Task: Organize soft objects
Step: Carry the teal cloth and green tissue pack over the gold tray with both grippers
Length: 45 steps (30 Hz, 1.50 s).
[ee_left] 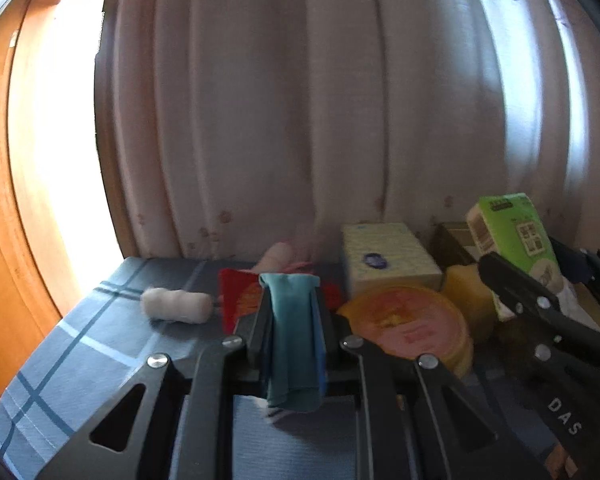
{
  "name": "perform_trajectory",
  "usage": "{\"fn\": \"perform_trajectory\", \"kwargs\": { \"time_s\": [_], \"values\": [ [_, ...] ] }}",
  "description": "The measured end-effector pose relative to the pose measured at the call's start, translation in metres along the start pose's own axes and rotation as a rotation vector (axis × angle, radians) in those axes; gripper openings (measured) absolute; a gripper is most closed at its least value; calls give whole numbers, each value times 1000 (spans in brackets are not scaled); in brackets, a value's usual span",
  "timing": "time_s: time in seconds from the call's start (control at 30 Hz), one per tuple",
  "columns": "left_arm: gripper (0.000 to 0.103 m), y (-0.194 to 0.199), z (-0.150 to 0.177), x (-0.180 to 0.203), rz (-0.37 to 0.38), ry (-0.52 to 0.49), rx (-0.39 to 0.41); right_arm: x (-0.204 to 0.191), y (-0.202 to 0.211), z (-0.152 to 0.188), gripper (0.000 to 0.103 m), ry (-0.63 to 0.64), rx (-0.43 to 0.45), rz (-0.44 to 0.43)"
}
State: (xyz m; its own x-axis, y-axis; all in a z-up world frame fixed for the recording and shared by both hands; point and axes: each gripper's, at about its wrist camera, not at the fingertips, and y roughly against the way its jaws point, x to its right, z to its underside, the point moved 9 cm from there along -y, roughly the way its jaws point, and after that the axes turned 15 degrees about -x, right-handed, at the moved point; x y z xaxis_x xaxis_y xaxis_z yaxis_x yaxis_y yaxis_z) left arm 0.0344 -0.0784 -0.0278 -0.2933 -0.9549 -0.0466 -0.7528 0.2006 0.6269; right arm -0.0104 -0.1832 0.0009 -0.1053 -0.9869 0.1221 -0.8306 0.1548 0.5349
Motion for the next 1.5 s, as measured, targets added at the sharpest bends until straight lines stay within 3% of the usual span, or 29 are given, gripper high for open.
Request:
{"fn": "perform_trajectory", "kwargs": {
  "time_s": [0.53,1.5],
  "values": [
    [15,-2,-7,81,54,-126,23,69,6,13,54,-95,-19,79],
    [15,-4,-18,211,175,-264,30,201,17,42,55,-238,-52,241]
  ]
}}
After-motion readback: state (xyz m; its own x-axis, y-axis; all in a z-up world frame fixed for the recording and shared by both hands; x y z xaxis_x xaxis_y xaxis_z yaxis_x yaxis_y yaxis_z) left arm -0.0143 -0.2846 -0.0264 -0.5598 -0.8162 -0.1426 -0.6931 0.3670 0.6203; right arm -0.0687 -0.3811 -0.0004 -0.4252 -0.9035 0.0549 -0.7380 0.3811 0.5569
